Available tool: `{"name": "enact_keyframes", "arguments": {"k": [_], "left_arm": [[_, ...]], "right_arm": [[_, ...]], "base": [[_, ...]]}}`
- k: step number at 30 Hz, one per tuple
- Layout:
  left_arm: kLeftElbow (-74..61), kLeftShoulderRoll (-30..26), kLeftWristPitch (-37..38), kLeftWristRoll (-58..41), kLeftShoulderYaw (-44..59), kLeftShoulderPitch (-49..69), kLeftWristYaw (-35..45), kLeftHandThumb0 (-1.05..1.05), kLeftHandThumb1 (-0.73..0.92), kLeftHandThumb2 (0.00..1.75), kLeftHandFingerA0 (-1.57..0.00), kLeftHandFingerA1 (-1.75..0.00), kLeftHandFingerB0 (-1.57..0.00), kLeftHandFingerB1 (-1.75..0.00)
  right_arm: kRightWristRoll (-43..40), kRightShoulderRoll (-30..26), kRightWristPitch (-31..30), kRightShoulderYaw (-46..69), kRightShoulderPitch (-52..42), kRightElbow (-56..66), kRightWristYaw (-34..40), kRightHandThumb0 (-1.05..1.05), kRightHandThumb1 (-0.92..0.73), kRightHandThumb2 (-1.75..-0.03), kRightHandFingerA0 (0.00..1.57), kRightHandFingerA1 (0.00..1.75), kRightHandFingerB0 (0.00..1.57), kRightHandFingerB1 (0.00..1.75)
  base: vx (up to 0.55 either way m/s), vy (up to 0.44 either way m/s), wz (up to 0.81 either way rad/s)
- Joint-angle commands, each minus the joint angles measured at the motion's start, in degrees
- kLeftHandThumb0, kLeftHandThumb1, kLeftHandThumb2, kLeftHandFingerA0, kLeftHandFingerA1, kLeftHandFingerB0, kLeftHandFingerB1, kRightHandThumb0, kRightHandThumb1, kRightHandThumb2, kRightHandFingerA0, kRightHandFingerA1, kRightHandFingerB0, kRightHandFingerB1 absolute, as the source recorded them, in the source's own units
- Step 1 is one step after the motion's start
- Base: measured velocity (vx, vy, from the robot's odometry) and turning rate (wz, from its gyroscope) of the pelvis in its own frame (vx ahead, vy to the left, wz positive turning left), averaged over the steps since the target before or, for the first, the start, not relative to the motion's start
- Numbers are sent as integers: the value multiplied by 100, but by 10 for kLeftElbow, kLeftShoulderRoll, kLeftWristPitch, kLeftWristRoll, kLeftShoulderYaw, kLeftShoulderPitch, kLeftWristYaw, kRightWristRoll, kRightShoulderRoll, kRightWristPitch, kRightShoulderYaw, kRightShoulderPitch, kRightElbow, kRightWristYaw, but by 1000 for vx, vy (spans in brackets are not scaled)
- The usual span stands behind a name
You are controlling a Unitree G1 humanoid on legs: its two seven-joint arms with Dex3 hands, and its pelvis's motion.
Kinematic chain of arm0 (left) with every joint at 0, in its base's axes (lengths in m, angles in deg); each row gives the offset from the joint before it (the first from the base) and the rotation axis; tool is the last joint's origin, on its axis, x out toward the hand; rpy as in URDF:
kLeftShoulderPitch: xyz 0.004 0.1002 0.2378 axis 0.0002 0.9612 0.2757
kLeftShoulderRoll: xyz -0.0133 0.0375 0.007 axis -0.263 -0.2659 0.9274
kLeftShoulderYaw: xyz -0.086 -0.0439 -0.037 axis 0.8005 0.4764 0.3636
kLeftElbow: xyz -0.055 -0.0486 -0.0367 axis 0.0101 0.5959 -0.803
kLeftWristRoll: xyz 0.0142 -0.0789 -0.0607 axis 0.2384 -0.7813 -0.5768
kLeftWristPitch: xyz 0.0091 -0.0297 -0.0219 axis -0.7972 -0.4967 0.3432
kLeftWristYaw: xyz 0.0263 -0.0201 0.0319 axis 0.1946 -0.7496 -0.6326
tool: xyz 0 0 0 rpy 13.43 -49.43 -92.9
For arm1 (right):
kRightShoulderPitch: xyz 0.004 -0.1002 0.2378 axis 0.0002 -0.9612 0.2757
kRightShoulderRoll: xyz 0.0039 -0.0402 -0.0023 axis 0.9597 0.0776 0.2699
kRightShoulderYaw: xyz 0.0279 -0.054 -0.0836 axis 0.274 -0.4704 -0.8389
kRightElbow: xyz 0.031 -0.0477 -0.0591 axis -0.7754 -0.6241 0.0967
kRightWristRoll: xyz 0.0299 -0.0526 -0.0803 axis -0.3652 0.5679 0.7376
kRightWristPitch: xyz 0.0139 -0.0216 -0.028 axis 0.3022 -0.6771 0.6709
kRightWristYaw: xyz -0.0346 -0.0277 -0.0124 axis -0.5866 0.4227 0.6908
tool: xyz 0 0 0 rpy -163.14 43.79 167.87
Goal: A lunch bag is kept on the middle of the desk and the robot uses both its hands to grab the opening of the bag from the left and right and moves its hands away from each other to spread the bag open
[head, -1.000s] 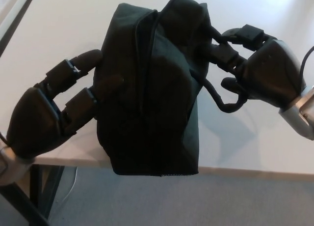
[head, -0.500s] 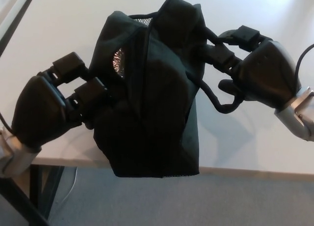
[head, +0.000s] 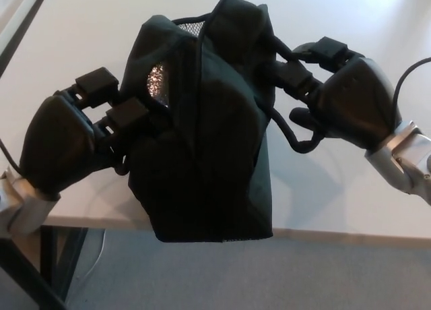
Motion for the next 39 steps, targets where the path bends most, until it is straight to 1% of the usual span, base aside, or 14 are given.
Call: {"name": "enact_keyframes", "arguments": {"k": [1,2,3,4,5,6,8,9,17,18,19,22,23,39], "left_arm": [[8,3,25,-22,9,8,41,-17,77,75,-82,-156,-72,-143],[9,2,26,-24,10,11,40,-10,67,93,-82,-155,-74,-147],[12,1,27,-24,11,14,37,-10,67,93,-82,-155,-74,-147],[17,0,31,-33,17,22,44,-6,62,94,-86,-146,-79,-139],[25,-3,36,-47,26,33,55,-6,62,94,-86,-146,-79,-139],[30,-2,37,-54,32,40,61,-5,58,99,-86,-150,-85,-125],[40,-1,39,-65,43,54,71,-5,62,93,-86,-150,-85,-120],[42,0,38,-66,46,61,69,-2,57,105,-87,-152,-84,-133],[55,3,37,-82,66,82,82,-4,53,108,-88,-148,-87,-121],[60,5,37,-90,71,88,87,-5,52,109,-89,-149,-89,-123],[66,8,43,-99,77,95,90,-5,53,108,-90,-145,-90,-121],[87,18,67,-126,97,114,104,-8,56,104,-88,-141,-87,-121],[94,22,75,-135,106,125,105,-2,56,104,-87,-140,-85,-122],[94,41,105,-165,153,162,141,3,54,106,-87,-129,-90,-114]], "right_arm": [[-16,17,8,5,4,-17,20,-35,-59,-57,88,113,83,80],[-12,17,4,3,3,-19,25,-32,-58,-60,94,144,87,100],[-7,17,-1,-1,3,-20,29,-32,-58,-60,94,144,87,100],[-11,17,1,-1,-3,-21,25,-25,-51,-58,95,154,95,74],[-18,16,5,2,-11,-22,17,-25,-51,-58,95,154,95,74],[-19,14,8,2,-15,-21,19,-26,-50,-57,97,146,89,57],[-21,7,13,2,-25,-18,22,-26,-50,-57,98,145,88,55],[-20,6,14,0,-30,-20,25,-25,-51,-58,94,147,92,59],[-23,3,19,1,-44,-36,50,-27,-59,-57,91,154,93,74],[-25,0,24,1,-46,-41,51,-38,-53,-69,93,150,80,114],[-27,-3,28,2,-48,-44,51,-35,-63,-62,84,162,72,135],[-29,-9,29,3,-57,-52,61,-32,-63,-59,84,162,70,145],[-32,-10,30,6,-63,-56,66,-30,-58,-61,88,160,77,138],[-46,-3,27,26,-79,-80,59,-34,-65,-63,85,160,74,135]], "base": [[0,0,0],[0,0,0],[0,0,0],[0,0,0],[0,0,0],[0,0,0],[0,0,0],[0,0,0],[0,0,0],[0,0,0],[0,0,0],[0,0,0],[0,0,0],[0,0,0]]}}
